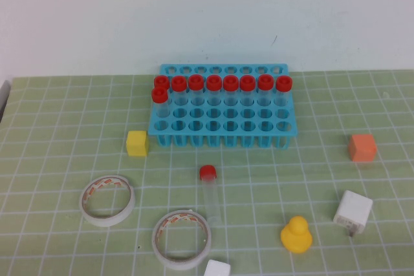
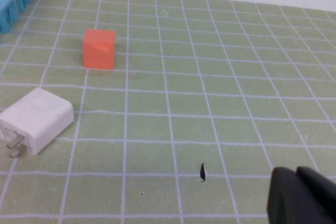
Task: Place the test tubes
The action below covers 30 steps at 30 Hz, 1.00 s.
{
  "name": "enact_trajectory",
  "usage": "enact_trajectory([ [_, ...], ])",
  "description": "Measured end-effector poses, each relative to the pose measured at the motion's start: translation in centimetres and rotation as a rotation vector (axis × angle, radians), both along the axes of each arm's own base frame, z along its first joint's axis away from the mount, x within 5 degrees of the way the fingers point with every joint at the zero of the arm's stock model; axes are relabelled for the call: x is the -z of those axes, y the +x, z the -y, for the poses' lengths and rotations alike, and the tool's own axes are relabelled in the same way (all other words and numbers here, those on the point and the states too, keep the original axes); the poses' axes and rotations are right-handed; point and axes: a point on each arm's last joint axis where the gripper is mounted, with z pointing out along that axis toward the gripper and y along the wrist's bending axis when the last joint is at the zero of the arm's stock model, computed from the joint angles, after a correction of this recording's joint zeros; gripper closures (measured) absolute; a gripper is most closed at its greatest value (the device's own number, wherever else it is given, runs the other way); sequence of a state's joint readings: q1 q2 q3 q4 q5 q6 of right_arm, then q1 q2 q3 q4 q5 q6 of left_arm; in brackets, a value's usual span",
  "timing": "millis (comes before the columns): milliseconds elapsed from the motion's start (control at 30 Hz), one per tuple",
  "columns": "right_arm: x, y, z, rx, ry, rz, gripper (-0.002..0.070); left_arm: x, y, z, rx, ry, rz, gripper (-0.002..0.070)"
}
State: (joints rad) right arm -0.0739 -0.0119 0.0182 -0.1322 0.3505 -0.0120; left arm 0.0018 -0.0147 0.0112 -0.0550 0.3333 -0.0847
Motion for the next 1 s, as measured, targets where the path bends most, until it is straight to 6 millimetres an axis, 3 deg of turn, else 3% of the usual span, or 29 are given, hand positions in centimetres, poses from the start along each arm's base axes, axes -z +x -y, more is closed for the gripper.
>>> enact_trajectory([
  [400, -0.9, 0.4, -0.1, -0.016, -0.022, 0.128, 0.0678, -0.1, 0.1, 0.0, -0.002, -0.001, 0.028, 0.0677],
  [767, -3.4, 0.5, -0.4, -0.051, -0.052, 0.406, 0.0678, -3.3, 0.3, -0.2, -0.023, -0.008, 0.39, 0.0676],
  [1000, -4.8, 0.3, -0.6, -0.071, -0.066, 0.56, 0.0678, -3.8, 0.3, -0.2, -0.021, 0.047, 0.444, 0.0676],
])
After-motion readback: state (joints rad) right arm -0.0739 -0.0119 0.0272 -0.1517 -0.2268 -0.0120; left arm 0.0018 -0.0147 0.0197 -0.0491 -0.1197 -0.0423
